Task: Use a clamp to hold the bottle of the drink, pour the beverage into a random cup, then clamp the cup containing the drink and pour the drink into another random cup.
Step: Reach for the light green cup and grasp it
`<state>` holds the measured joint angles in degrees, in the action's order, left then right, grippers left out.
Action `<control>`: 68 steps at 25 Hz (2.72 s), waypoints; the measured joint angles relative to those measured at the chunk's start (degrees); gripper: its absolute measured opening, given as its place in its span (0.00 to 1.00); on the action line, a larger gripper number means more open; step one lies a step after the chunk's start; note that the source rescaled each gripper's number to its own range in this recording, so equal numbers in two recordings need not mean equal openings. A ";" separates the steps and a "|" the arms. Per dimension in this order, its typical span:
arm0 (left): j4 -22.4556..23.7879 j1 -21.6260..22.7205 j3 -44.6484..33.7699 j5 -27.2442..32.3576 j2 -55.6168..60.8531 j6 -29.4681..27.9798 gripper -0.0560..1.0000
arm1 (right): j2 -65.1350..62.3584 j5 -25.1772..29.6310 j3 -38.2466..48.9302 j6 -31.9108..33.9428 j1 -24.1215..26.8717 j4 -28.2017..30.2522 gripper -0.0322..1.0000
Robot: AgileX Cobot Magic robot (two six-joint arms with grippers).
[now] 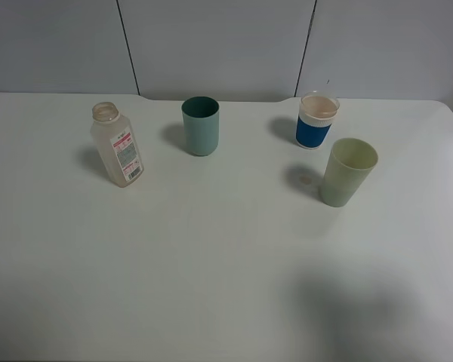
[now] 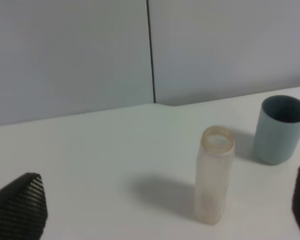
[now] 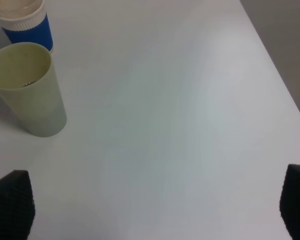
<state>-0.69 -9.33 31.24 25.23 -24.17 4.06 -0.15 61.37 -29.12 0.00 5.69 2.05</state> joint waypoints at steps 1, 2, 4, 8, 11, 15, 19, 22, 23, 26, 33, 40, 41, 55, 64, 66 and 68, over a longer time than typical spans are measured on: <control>0.69 0.00 0.00 0.99 1.25 -0.98 1.00 | 0.00 0.00 0.00 0.00 0.00 0.00 0.95; 1.38 0.00 0.00 2.94 2.93 -2.48 1.00 | 0.00 0.00 0.00 0.00 0.00 0.00 0.95; 3.50 0.00 0.40 6.94 6.08 -5.39 1.00 | 0.00 0.00 0.00 0.00 0.00 0.00 0.95; 5.13 0.00 1.30 11.89 9.69 -8.54 1.00 | 0.00 0.00 0.00 0.00 0.00 0.00 0.95; 5.17 0.00 1.85 18.16 13.77 -9.26 1.00 | 0.00 0.00 0.00 0.00 0.00 0.00 0.95; 6.21 0.00 1.89 24.06 17.52 -9.26 1.00 | 0.00 0.00 0.00 0.00 0.00 0.00 0.95; 6.48 0.00 1.89 28.32 19.32 -9.26 1.00 | 0.00 0.00 0.00 0.00 0.00 0.00 0.95; 6.48 0.72 1.89 31.37 19.99 -9.26 1.00 | 0.00 0.00 0.00 0.00 0.00 0.00 0.95; 6.48 1.48 1.89 32.03 20.22 -9.26 1.00 | 0.00 0.00 0.00 0.00 0.00 0.00 0.95; 6.48 6.98 1.89 32.82 21.74 -9.02 1.00 | 0.00 0.00 0.00 0.00 0.00 0.00 0.95; 2.54 11.22 -1.40 33.91 24.44 -7.08 1.00 | 0.00 0.00 0.00 0.00 0.00 0.00 0.95; 1.49 11.22 -2.25 34.71 24.44 -6.88 1.00 | 0.00 0.00 0.00 0.00 0.00 0.00 0.95; 1.47 11.22 -2.25 34.71 24.44 -6.88 1.00 | 0.00 0.00 0.00 0.00 0.00 0.00 0.95; 1.47 11.22 -2.25 34.71 24.44 -6.82 1.00 | 0.00 0.00 0.00 0.00 0.00 0.00 0.95; 1.47 11.22 -2.25 34.71 24.44 -6.82 1.00 | 0.00 0.00 0.00 0.00 0.00 0.00 0.95; 1.47 11.22 -2.25 34.71 24.44 -6.82 1.00 | 0.00 0.00 0.00 0.00 0.00 0.00 0.95; 1.47 11.22 -2.25 34.71 24.44 -6.82 1.00 | 0.00 0.00 0.00 0.00 0.00 0.00 0.95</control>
<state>0.77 1.89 28.99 59.94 0.27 -2.76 -0.15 61.37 -29.12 0.00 5.69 2.05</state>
